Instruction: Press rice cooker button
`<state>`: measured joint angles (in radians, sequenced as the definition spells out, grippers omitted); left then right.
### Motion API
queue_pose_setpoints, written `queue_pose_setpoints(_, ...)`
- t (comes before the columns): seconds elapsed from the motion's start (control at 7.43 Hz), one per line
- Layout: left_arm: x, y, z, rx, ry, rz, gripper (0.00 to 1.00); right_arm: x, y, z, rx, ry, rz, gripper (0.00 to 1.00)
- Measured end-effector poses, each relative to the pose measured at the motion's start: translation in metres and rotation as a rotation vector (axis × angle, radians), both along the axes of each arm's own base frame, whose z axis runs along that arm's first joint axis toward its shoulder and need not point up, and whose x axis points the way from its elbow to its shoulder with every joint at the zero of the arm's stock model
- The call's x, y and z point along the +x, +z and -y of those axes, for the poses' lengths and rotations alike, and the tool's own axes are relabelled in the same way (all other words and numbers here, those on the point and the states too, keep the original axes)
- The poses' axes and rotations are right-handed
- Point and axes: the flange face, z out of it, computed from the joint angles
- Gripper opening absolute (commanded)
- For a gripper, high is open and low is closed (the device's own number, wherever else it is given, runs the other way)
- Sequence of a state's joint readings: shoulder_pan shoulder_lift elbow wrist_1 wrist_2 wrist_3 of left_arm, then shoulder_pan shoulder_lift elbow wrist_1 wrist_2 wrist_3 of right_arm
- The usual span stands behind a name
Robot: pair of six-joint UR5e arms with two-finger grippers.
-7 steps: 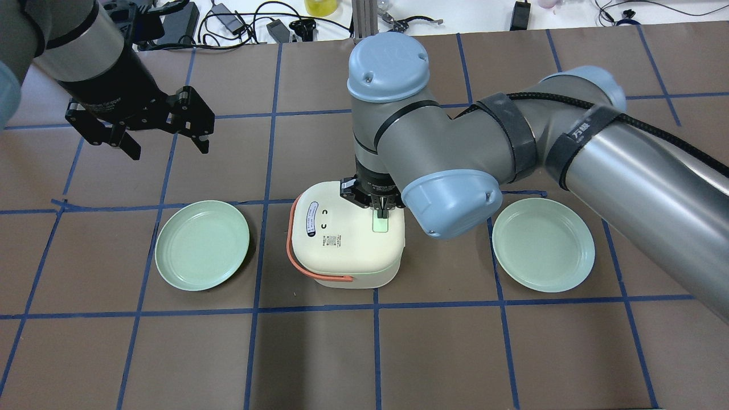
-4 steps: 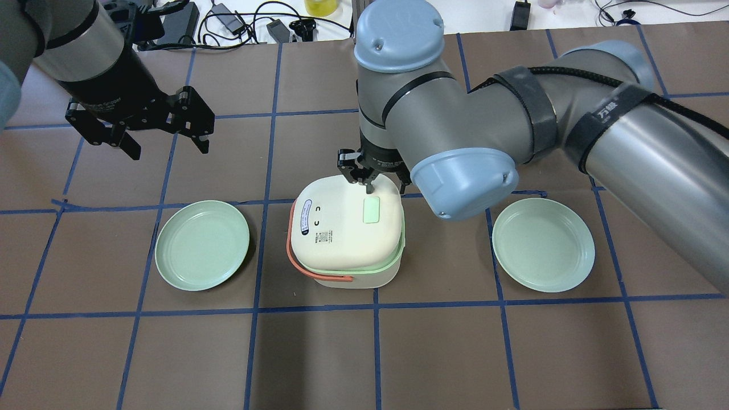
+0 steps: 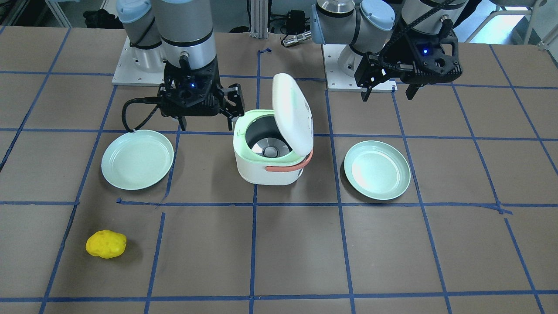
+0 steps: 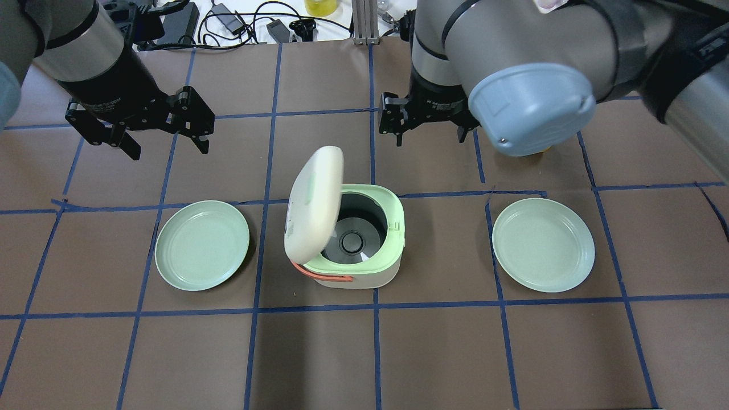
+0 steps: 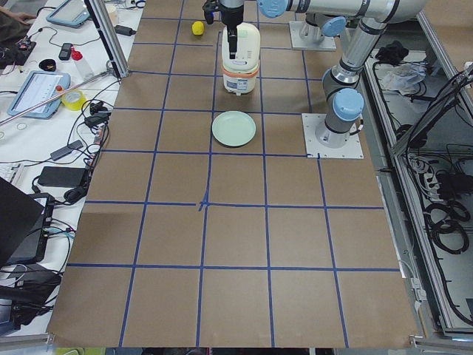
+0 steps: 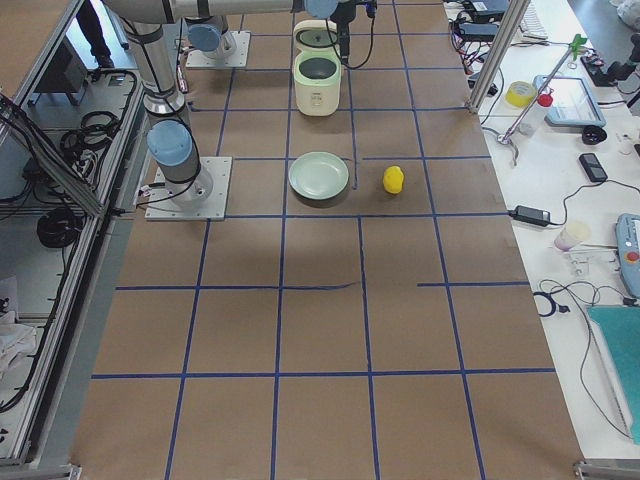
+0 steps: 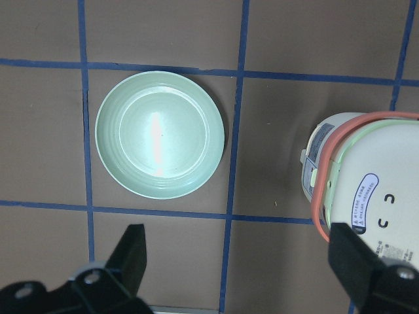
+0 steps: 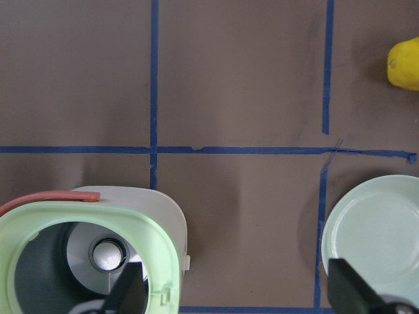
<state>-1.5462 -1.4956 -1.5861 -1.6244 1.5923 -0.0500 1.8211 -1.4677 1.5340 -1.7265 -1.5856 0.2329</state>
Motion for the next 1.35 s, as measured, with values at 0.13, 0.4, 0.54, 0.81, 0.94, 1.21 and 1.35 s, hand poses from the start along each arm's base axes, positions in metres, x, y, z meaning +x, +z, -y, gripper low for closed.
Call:
queue_pose_setpoints(0.13,0.0,0.0,0.0,0.0,0.0,0.0,1.0,-0.022,0.016,0.009,-0.004,0.005,-0.004,1.0)
queue_pose_setpoints(0.4,0.0,0.0,0.0,0.0,0.0,0.0,1.0,-0.067,0.043,0.025,-0.015,0.029,-0.009,1.0)
queue_pose_setpoints(0.54,0.0,0.0,0.0,0.0,-0.001,0.0,1.0,-0.083,0.051,0.03,-0.019,0.032,-0.01,1.0)
queue_pose_setpoints(0.81,0.0,0.0,0.0,0.0,0.0,0.0,1.0,-0.095,0.056,0.032,-0.025,0.029,-0.009,1.0)
queue_pose_setpoints(0.94,0.0,0.0,0.0,0.0,0.0,0.0,1.0,-0.096,0.056,0.033,-0.025,0.028,-0.008,1.0)
queue_pose_setpoints(1.21,0.0,0.0,0.0,0.0,0.0,0.0,1.0,-0.095,0.055,0.032,-0.024,0.023,-0.006,1.0)
queue_pose_setpoints(1.35,0.0,0.0,0.0,0.0,-0.001,0.0,1.0,-0.095,0.054,0.032,-0.023,0.022,-0.005,1.0)
